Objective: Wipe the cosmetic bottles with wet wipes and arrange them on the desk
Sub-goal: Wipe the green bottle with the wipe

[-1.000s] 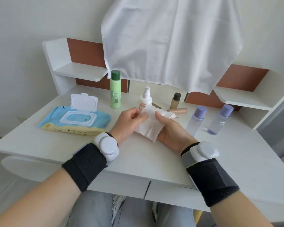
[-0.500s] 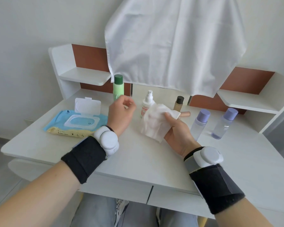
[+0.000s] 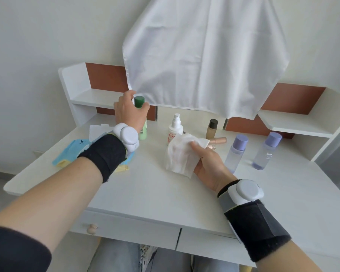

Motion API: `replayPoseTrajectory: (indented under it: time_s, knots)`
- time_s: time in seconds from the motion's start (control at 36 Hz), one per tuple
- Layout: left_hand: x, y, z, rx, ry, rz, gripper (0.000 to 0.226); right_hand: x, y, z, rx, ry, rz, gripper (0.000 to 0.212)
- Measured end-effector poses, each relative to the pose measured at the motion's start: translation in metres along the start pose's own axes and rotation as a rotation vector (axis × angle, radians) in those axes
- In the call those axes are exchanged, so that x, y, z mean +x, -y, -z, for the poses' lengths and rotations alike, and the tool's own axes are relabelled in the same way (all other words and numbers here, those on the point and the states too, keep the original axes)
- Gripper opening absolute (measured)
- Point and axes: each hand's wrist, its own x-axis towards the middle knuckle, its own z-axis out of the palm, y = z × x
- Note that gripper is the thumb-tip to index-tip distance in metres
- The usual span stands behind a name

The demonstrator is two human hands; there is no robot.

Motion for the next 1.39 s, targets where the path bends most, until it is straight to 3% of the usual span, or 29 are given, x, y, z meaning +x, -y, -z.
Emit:
replayPoseTrajectory:
  time_s: [0.11,0.42,0.58,0.81,1.03,1.19,1.31,1.39]
  knots:
    - [0.005,0.000,0.003,0.040,0.076,-0.009,0.042,0.001,-0.001,0.000,-0.010,-0.006,-0.003,0.032]
    - [0.003,-0.004,0.016,-0.140,0.199,-0.057,0.035,0.001,0.002,0.002,0.002,-0.039,0.031,0.025]
    - [-0.011,-0.016,0.023,-0.258,0.315,-0.113,0.055,0.002,0.004,0.003,0.049,-0.120,0.110,0.038]
    - [-0.032,-0.027,0.025,-0.367,0.435,-0.188,0.018,-0.009,0.005,-0.004,-0.113,-0.170,0.274,0.017]
    - [-0.049,-0.036,0.025,-0.484,0.737,-0.104,0.023,-0.016,0.005,-0.011,-0.150,-0.168,0.382,0.021]
    - [-0.057,-0.038,0.018,-0.463,0.821,-0.038,0.020,-0.014,0.006,-0.009,-0.099,-0.134,0.399,0.027]
    - [-0.061,-0.042,0.012,-0.461,0.801,0.013,0.020,-0.013,0.006,-0.007,-0.139,-0.065,0.402,0.045]
    - [-0.061,-0.043,0.009,-0.462,0.800,0.056,0.017,-0.015,0.006,-0.010,-0.167,-0.005,0.400,0.024]
